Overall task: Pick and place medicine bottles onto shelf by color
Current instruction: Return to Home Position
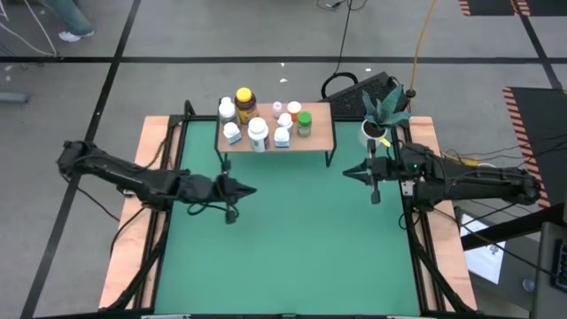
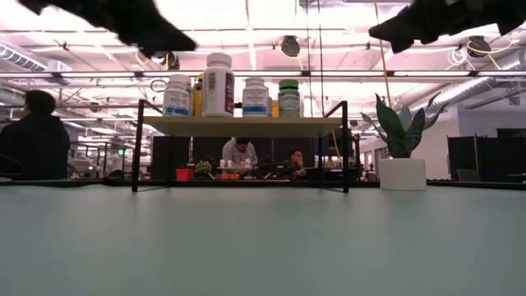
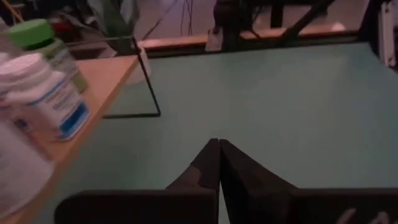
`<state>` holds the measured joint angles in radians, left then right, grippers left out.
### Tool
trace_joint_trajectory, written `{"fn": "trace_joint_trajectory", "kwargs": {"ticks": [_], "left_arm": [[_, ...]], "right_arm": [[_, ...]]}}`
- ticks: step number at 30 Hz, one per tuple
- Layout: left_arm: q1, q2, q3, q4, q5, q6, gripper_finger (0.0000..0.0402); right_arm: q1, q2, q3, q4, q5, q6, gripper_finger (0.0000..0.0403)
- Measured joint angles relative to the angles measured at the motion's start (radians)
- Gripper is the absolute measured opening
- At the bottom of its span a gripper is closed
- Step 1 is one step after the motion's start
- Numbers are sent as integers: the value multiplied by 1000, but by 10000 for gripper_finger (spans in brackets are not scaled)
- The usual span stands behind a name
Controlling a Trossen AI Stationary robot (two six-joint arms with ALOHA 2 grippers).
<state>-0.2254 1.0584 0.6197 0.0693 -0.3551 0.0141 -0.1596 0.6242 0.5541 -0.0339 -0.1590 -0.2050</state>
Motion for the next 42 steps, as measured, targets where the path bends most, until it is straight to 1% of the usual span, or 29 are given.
{"fn": "trace_joint_trajectory", "kwargs": {"ticks": [2,6,11,14,18,22,25,27,30,34,39,42], "left_arm": [[-13,-78,-52,-5,-17,-13,6],[-21,-210,-138,16,-29,-13,12],[-8,-356,-222,42,-39,10,4],[6,-435,-259,45,-39,23,10],[26,-511,-301,57,-34,35,13],[43,-548,-338,66,-31,38,4],[59,-556,-370,85,-30,35,9],[67,-562,-390,105,-27,36,14],[82,-564,-411,120,-17,39,12],[101,-591,-454,112,-14,56,4],[142,-665,-527,139,-14,53,16],[160,-711,-555,138,-3,43,17]], "right_arm": [[2,-6,-9,-8,-1,16,5],[6,-35,-77,27,-3,46,10],[5,-111,-152,74,-3,46,2],[5,-174,-171,75,-7,45,1],[5,-257,-191,64,-63,44,1],[5,-317,-231,82,-82,39,1],[5,-348,-281,99,-81,40,1],[5,-359,-309,145,-81,52,0],[5,-373,-339,180,-81,58,0],[5,-383,-352,184,-81,40,0],[5,-382,-353,160,-81,26,0],[5,-382,-354,145,-81,29,0]]}}
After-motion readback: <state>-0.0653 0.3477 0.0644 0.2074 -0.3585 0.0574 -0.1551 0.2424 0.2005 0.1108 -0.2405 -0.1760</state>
